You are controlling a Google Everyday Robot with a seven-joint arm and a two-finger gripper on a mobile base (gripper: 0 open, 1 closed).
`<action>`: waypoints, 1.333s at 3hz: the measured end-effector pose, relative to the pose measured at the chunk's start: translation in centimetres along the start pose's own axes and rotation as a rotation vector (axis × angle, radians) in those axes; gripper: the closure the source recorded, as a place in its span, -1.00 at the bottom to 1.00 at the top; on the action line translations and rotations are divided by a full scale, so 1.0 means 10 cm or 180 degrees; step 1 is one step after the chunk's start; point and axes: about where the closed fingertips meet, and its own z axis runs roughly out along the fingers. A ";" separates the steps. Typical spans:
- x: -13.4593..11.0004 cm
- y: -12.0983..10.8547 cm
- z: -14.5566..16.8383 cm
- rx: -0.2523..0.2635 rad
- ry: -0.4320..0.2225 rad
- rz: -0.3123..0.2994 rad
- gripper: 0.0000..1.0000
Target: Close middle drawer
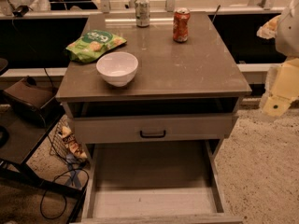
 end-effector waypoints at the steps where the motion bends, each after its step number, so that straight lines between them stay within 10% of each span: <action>1: 0.00 0.00 0.00 0.0001 0.0000 0.0000 -1.00; 4: 0.51 0.69 1.09 -0.0190 -0.0239 -0.0166 -1.00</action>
Offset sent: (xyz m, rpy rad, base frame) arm -0.0188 0.0081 -0.0727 0.0024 0.0652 0.0415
